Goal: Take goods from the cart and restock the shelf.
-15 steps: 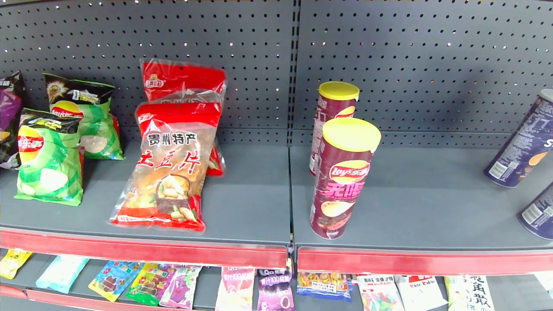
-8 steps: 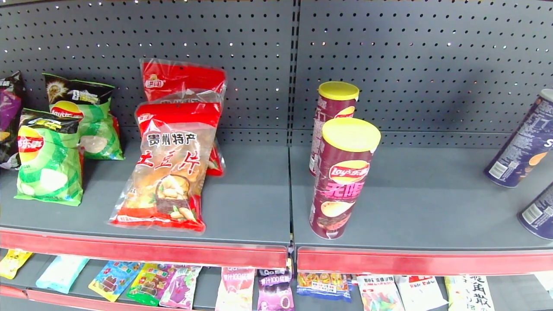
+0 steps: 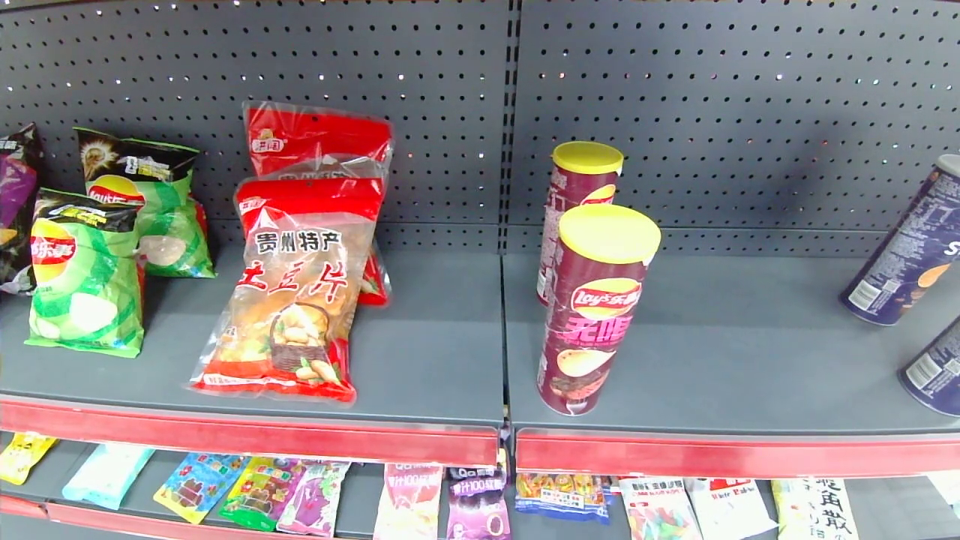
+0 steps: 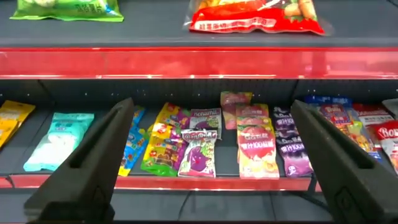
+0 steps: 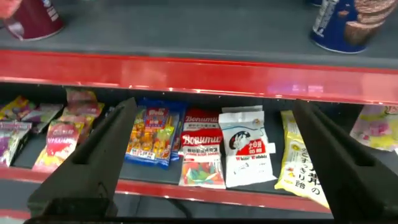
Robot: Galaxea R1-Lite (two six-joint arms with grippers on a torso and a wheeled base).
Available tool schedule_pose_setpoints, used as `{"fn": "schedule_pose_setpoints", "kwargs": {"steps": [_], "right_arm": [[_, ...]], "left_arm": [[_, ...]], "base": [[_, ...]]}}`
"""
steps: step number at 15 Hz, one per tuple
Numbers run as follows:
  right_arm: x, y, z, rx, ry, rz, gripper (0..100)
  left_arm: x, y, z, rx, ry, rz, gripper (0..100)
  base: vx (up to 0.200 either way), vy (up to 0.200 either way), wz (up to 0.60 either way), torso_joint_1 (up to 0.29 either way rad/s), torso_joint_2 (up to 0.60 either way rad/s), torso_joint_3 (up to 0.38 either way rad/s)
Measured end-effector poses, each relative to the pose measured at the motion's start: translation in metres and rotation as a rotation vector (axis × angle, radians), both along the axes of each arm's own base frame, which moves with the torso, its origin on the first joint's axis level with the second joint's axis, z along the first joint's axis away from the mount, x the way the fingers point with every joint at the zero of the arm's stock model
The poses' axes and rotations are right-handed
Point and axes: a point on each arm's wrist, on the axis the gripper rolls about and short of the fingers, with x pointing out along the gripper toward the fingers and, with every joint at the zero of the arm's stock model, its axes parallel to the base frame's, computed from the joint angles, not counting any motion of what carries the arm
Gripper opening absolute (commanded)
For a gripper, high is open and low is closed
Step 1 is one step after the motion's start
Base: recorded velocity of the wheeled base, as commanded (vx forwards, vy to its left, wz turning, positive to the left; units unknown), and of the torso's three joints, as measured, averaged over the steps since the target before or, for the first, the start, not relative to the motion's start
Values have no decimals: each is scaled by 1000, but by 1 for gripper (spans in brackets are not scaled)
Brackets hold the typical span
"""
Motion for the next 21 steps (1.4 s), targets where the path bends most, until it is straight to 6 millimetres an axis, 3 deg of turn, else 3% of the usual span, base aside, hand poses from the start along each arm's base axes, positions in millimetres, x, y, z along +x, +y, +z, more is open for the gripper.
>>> {"fn": "schedule_pose_setpoints", "kwargs": {"steps": [4, 10, 15, 21], "right_arm": [[-1, -1, 0, 26, -8, -30, 100], [-1, -1, 0, 25, -9, -34, 100], [-1, -1, -1, 26, -9, -36, 100], [-1, -1, -1, 26, -9, -34, 100]], "left_arm": [[0, 0, 0, 3, 0, 0, 100], [0, 0, 0, 1, 0, 0, 100], [0, 0, 0, 1, 1, -1, 100], [0, 0, 0, 1, 2, 0, 100]], "base": [[0, 0, 0, 0, 0, 0], [-200, 0, 0, 7, 2, 0], [0, 0, 0, 0, 0, 0], [0, -200, 0, 6, 7, 2]]}}
